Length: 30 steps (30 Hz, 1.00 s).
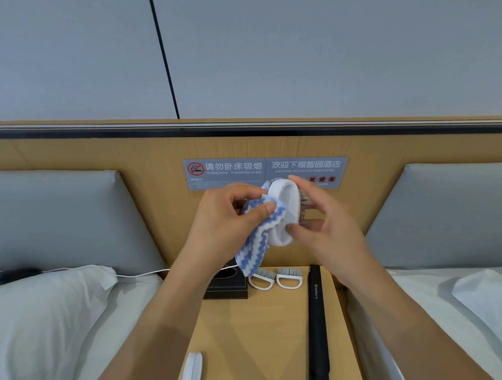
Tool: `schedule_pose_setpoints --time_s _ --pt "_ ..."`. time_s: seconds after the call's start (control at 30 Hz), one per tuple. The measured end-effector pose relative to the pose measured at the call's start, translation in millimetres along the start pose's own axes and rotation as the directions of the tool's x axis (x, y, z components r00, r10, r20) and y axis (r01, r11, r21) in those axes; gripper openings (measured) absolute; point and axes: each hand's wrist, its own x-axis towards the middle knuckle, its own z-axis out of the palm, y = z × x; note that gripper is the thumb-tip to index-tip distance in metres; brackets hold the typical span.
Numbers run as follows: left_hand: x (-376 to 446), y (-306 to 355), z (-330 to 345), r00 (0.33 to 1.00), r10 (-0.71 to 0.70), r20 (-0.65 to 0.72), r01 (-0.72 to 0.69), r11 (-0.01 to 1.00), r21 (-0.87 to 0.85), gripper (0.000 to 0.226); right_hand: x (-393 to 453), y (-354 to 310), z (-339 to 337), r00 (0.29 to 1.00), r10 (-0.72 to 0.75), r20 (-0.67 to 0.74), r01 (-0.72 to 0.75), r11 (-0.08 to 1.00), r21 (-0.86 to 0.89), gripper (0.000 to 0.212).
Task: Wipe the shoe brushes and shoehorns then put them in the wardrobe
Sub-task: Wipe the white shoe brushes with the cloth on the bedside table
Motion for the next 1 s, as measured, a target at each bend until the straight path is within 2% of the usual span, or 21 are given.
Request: schedule_pose_setpoints --time_s 0.1,0.23,0.37,0.43,0.53,0.7,0.8,0.9,1.0 --pt "9 3 -4 0.999 -0.047 -0.014 0.048 0.999 0.011 0.003 -2 -1 2 0.998 -0.059 0.004 0.059 0.991 -0.116 0.076" --pt "20 10 -6 0.989 -0.143 -0.043 0.144 0.989 0.02 0.019 -5 -2 4 0.976 -0.217 -0.008 0.207 0.94 -0.272 0.075" --pt "28 15 -8 0.982 -0.187 -0.032 0.189 0.978 0.082 0.025 -6 -1 8 0.957 -0.285 -0.047 0.254 0.909 -0.332 0.077" --pt "28 18 -7 0.985 -0.17 -0.021 0.171 0.98 0.099 0.025 -5 0 9 0.968 -0.247 -0.053 0.224 0.937 -0.267 0.077" --pt "25 19 -5 0.993 -0.117 -0.029 0.119 0.986 0.114 0.02 -2 0 8 0.993 -0.105 -0.056 0.101 0.992 -0.076 0.076" --pt "10 19 -2 0.999 0.023 0.045 -0.03 0.986 0.163 0.016 5 1 3 0.998 0.035 -0.049 -0.022 0.968 0.25 0.071" --pt "3 14 0 0.991 0.111 0.072 -0.122 0.977 0.175 0.013 7 5 0 0.993 0.118 0.02 -0.117 0.915 0.386 0.069" --pt "-1 6 -2 0.976 0.183 0.122 -0.205 0.957 0.205 0.015 7 9 -1 0.967 0.201 0.159 -0.255 0.8 0.543 0.065" --pt "-5 -6 -7 0.954 0.23 0.194 -0.276 0.926 0.258 0.018 9 15 -1 0.918 0.282 0.279 -0.396 0.689 0.607 0.06"
